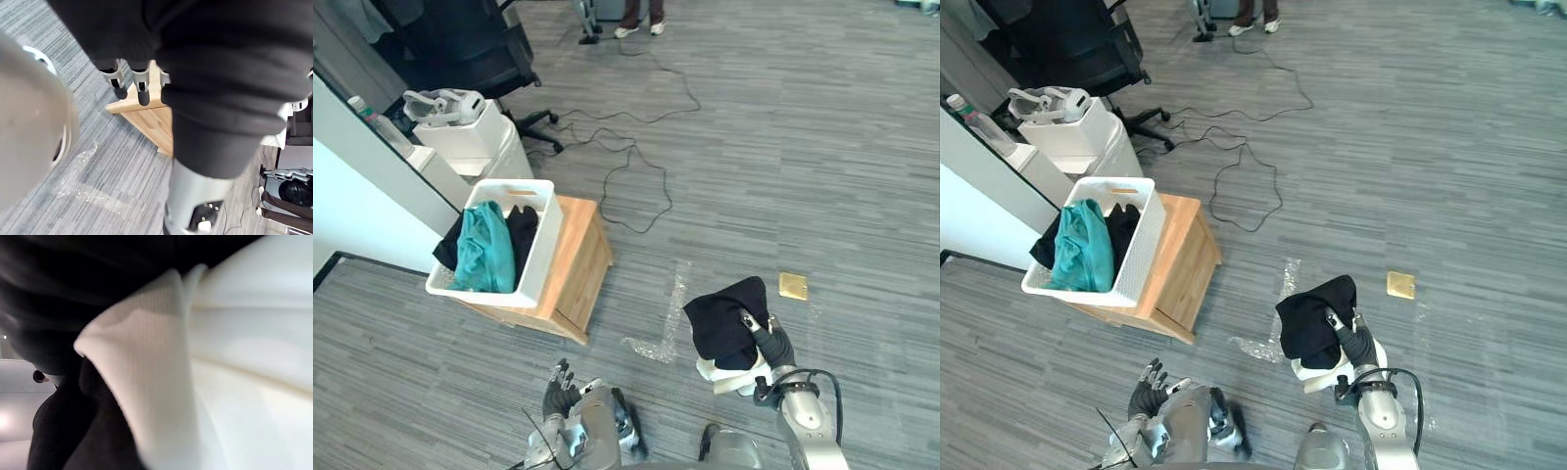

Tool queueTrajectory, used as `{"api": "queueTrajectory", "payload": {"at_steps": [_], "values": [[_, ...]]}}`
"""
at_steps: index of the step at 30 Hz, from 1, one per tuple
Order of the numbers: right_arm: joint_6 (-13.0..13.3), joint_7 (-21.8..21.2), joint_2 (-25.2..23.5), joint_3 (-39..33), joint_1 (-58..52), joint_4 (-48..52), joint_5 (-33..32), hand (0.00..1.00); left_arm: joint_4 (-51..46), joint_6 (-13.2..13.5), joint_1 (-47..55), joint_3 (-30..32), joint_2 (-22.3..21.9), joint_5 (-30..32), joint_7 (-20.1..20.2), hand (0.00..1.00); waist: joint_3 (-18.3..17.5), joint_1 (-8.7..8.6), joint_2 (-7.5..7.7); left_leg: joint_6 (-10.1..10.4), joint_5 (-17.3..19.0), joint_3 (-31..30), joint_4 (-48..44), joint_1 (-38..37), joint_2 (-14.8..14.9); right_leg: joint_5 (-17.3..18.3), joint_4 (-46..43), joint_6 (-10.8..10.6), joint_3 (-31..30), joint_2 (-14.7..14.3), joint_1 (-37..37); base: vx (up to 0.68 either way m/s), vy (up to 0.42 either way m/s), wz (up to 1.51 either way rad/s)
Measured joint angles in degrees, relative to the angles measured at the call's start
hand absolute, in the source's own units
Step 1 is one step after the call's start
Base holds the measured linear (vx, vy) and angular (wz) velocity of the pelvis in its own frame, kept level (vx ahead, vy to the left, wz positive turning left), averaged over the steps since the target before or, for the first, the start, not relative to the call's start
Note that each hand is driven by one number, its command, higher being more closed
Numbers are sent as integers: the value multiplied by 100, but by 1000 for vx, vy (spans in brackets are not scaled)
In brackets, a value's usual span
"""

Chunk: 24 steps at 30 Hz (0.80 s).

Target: Tidy the bed and pick cloth on bed and put in laundry

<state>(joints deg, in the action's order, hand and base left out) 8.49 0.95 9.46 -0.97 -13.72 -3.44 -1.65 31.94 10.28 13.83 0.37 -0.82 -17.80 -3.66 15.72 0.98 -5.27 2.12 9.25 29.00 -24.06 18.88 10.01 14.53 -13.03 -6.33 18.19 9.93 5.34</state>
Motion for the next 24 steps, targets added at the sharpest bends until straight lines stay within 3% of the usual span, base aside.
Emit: {"api": "queueTrajectory", "payload": {"at_steps": [1, 2, 4, 5, 6, 7, 8, 9, 11, 13, 14, 15, 16, 17, 18, 20, 21, 22, 23, 24], "values": [[0, 5, 13, -50, 6, -56, -2, 100, 13, -13, 30, 4, 10, 0, 0, 0, -42, 13, -11, -549, -513, 159, 308, -91, -70, 145, -28, -147, 37, 42, 101, 547, 165, 37], [-3, 10, -31, -78, 55, -213, -6, 100, 16, -43, 11, 22, 57, 0, -8, 0, -116, 7, 138, -991, -429, 261, 309, -163, -307, 179, -96, -250, 46, 210, 181, 567, 141, 46], [-9, -3, -152, -81, 82, -437, -13, 100, -16, -54, -49, 36, 74, 2, -3, 0, -177, -16, 421, -1240, -14, 210, 1, -274, -640, -9, -707, -482, -104, 607, 177, 668, 153, 63], [-18, -11, -279, -137, 85, -475, -67, 100, -23, -77, -53, 33, 109, 13, 3, 0, -194, -17, 554, -1272, 169, 154, 62, -589, -894, -162, -1783, -612, -379, 879, -26, 619, 172, 66], [-18, -14, -366, -164, 69, -478, -132, 100, -27, -95, -58, 33, 126, 30, -6, 0, -187, -31, 595, -1226, 259, 44, 202, -837, -1039, -446, -2519, -673, -607, 991, -248, 579, 144, 77], [-14, -41, -498, -188, 19, -479, -387, 100, -25, -124, -88, 22, 184, 95, -20, 0, -186, -76, 641, -1211, 302, -193, 520, -1297, -1261, -715, -4065, -630, -1132, 1009, -732, 536, 64, 94], [-11, -98, -574, -187, 22, -478, -585, 100, -32, -123, -95, 20, 233, 162, -21, 0, -194, -158, 609, -1206, 298, -473, 827, -1790, -1378, -691, -5235, -571, -1390, 889, -1093, 523, 30, 98], [-9, -112, -607, -183, 31, -471, -680, 100, -31, -123, -86, 15, 265, 181, -21, 0, -211, -183, 572, -1199, 294, -603, 959, -2048, -1395, -641, -5566, -480, -1407, 797, -1248, 501, -14, 98], [42, -111, -742, -183, -31, -330, -1010, 100, -3, -123, -45, -30, 386, 244, -20, 0, -262, -270, 552, -1050, 201, -1055, 1365, -2697, -1401, -329, -5384, -190, -1231, 681, -1791, 499, -68, 100], [102, -111, -818, -185, -57, -132, -1179, 100, 48, -121, -48, -58, 421, 245, -20, 0, -277, -356, 575, -842, 209, -1384, 1435, -2831, -1375, -120, -4491, -154, -1182, 672, -2149, 436, -180, 107], [172, -114, -838, -212, -167, 2, -1308, 100, 154, -116, -143, -152, 421, 250, -18, 0, -299, -371, 521, -539, 355, -1633, 1426, -2880, -1230, -106, -3009, -134, -1296, 512, -2323, 295, -177, 98], [181, -114, -850, -211, -208, 14, -1388, 100, 227, -108, -167, -208, 414, 258, -20, 0, -308, -361, 498, -437, 414, -1749, 1415, -2893, -1168, -151, -2402, -121, -1506, 410, -2367, 434, -354, 123], [180, -114, -892, -236, -272, 28, -1455, 100, 354, -100, -198, -247, 434, 268, -19, 0, -316, -370, 505, -240, 529, -1955, 1398, -2975, -1012, -346, -1342, -132, -2097, 228, -2355, 213, -215, 97], [180, -109, -931, -256, -298, 33, -1496, 100, 406, -95, -235, -245, 429, 269, -26, 0, -328, -371, 500, -131, 594, -2067, 1362, -2994, -923, -498, -922, -152, -2448, 172, -2341, 454, -492, 129], [179, -95, -981, -234, -379, 143, -1637, 100, 433, -95, -232, -184, 399, 268, -41, 0, -350, -360, 521, 167, 784, -2142, 1170, -3024, -716, -749, -394, -118, -2978, 114, -2254, 323, -375, 113], [185, -84, -1064, 10, -589, 588, -1701, 100, 229, -89, 35, 59, 338, 262, -52, 0, -471, -304, 721, 542, 1108, -2055, 783, -3077, -434, -909, -405, 9, -3168, 196, -2132, 446, -633, 120], [243, -80, -985, 312, -581, 984, -1804, 100, 205, -80, 215, 231, 208, 264, -66, 0, -517, -301, 607, 753, 1336, -1982, 429, -3105, 21, -985, -1198, -614, -2807, 80, -2168, 403, -669, 133], [255, -78, -793, 370, -534, 1209, -1810, 100, 148, -87, 267, 230, -2, 266, -80, 0, -586, -307, 458, 771, 1274, -1885, 171, -2909, 367, -768, -1378, -419, -2459, -35, -2145, 369, -626, 148], [275, -60, -641, 370, -477, 1486, -1794, 100, 44, -85, 292, 161, -228, 266, -77, 0, -672, -299, 302, 630, 1085, -1711, -25, -2673, 629, -710, -1399, -318, -2111, -42, -2078, 223, -378, 122], [308, -31, -601, 366, -420, 1641, -1792, 100, -24, -85, 297, 13, -261, 269, -80, 0, -696, -298, 259, 548, 889, -1543, -104, -2570, 740, -674, -1373, -252, -1929, -16, -1999, 266, -461, 138]]}}
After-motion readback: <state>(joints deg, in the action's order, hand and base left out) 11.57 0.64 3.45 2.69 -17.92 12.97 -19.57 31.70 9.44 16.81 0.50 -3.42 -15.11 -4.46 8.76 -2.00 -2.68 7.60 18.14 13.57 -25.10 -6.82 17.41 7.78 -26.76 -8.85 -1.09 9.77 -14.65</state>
